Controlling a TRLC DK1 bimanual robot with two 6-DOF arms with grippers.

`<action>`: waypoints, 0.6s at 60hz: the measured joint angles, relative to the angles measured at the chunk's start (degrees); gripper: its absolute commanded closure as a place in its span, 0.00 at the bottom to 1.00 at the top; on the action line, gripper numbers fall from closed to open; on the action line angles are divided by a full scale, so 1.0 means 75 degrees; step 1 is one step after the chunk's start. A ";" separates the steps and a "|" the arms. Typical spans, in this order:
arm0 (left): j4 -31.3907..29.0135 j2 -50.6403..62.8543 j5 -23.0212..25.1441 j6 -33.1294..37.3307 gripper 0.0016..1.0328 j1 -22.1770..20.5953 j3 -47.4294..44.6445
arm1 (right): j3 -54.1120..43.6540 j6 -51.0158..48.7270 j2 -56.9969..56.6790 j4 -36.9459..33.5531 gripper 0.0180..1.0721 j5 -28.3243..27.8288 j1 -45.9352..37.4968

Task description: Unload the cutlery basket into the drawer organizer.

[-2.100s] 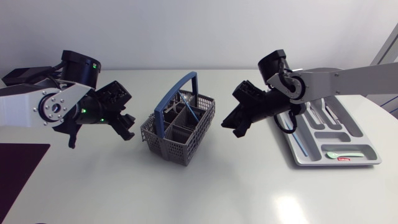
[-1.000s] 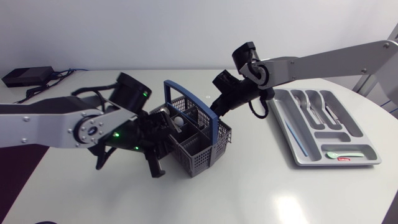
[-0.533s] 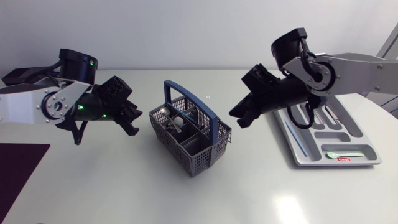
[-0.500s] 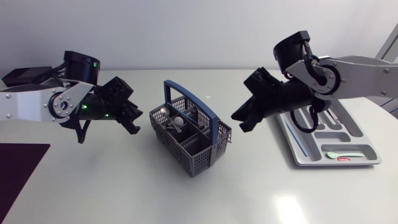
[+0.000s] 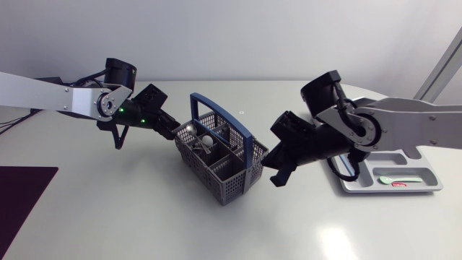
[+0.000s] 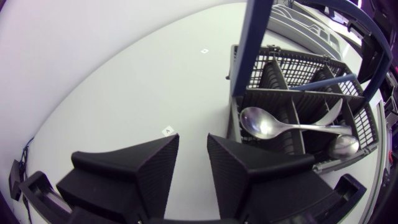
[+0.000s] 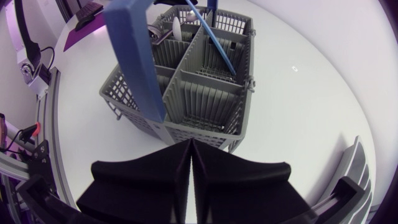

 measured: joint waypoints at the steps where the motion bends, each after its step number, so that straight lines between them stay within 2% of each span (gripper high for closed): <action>1: -0.0076 0.0003 0.0090 0.0003 0.68 0.0000 0.0000 | 0.0000 0.0003 0.0058 0.0032 0.95 0.0006 0.0000; 16: -0.0638 -0.0035 0.0656 0.0490 0.71 0.0012 -0.0017 | 0.0082 0.0108 0.0615 0.0289 0.95 0.0152 -0.0038; 36: -0.0921 -0.0933 0.0816 0.0982 0.71 -0.0207 -0.0997 | 0.0420 0.0105 0.0930 0.0414 0.95 0.0382 -0.0592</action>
